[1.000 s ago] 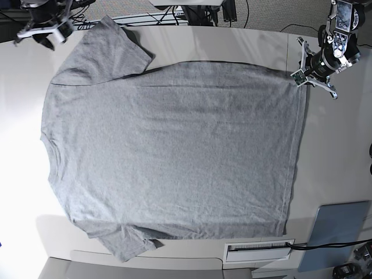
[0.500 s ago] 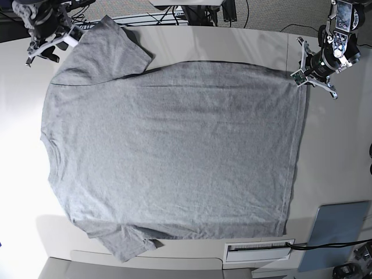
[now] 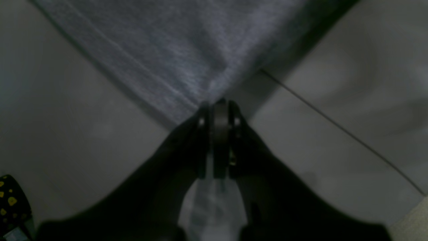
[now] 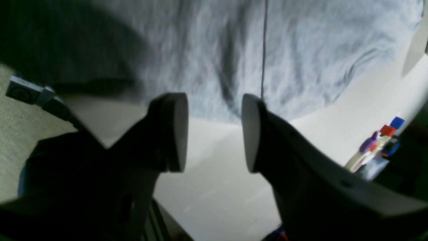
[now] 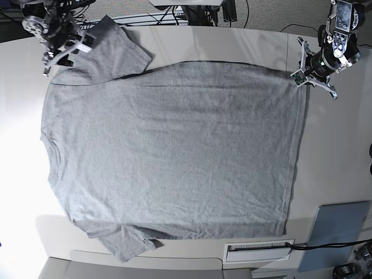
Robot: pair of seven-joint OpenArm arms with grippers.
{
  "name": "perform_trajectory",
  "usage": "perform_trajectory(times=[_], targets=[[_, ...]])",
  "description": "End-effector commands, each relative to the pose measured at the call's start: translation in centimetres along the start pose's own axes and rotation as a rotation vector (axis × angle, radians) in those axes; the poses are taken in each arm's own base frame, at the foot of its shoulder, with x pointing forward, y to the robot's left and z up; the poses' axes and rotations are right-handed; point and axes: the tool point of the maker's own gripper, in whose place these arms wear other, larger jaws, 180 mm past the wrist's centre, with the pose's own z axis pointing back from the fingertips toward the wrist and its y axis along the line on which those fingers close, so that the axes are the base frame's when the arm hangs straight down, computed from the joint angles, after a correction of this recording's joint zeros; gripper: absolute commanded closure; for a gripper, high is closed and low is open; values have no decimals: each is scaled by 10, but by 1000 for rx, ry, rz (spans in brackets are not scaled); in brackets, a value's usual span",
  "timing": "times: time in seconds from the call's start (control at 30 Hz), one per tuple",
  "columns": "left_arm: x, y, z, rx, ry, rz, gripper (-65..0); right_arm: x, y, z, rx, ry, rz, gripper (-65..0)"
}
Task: Fold the T-shirt properly
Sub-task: 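Lower both grippers and pinch the grey shirt's side edge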
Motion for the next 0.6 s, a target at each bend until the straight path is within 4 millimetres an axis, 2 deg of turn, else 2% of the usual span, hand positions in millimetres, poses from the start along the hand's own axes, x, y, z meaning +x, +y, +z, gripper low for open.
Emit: perform_trajectory(times=[0.0,0.1,0.27,0.33,0.47,0.57], targets=[[-7,0,2,-10,32,-21,0,2,-7,1,-20,0,14,-261],[-8,0,2,-10,33,-21,0,5,-8,-2,-21,11,23,-261],[-8,0,2,-10,33,-21,0,-13,-17,0,-23,76,73,-261],[-8,0,2,-10,33,-21,0,-14,-18,0,-20,74,72,-261],[-8,0,2,-10,33,-21,0,-10,-15,-1,-4,49,47,-261],[-8,0,2,-10,33,-21,0,-23,-4,-9,31,76,35,-261]])
